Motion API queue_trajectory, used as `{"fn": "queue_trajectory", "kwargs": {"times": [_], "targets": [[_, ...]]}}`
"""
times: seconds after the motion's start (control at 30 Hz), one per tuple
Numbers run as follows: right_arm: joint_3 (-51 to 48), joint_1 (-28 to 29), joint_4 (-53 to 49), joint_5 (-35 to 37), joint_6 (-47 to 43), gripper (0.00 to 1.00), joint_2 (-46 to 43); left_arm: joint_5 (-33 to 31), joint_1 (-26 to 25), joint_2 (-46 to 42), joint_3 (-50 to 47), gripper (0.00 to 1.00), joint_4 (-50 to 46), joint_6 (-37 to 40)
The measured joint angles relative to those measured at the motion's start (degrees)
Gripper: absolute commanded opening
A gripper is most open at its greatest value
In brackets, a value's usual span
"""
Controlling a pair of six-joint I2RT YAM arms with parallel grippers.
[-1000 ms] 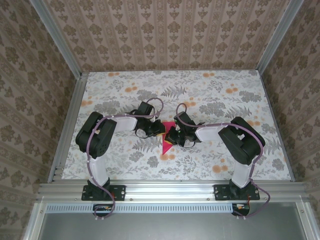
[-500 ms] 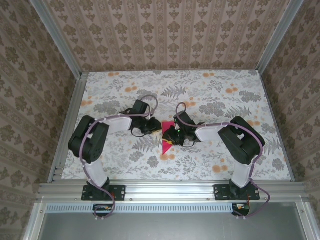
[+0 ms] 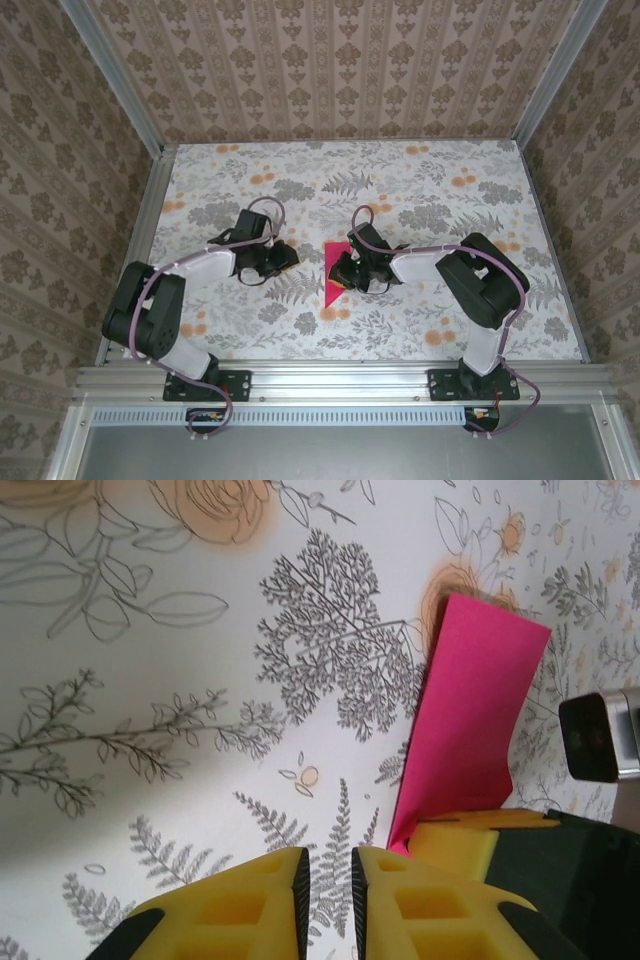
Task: Fold a paper plane with a square sheet of paper (pick it up from the middle)
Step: Third fold the triangle at the center of the table.
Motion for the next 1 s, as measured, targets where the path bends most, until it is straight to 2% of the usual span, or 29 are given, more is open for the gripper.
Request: {"fn": "queue_trajectory", "kwargs": {"times": [0.23,0.43,0.77,1.0], "targets": [[1.0,0.1,-2.2,0.9,0.0,0.05,0.0,0.4,-8.6,-1.0,0.0,0.17,-0.2,-0.5],[1.2,0.1,-2.4,1.1,0.1,0.04,0.0,2.5,-13.2,-0.8,-0.5,0.13,2.8,-3.0],[1.5,0.1,-2.8,1.0,0.6,0.03,0.2,5.3,-17.3,4.6,-1.1,0.1,8.2,-7.1],[1.7,0.1,-2.7,1.0,1.4,0.03,0.4,5.7,-17.6,6.3,-1.8,0.09,8.9,-8.1]]}}
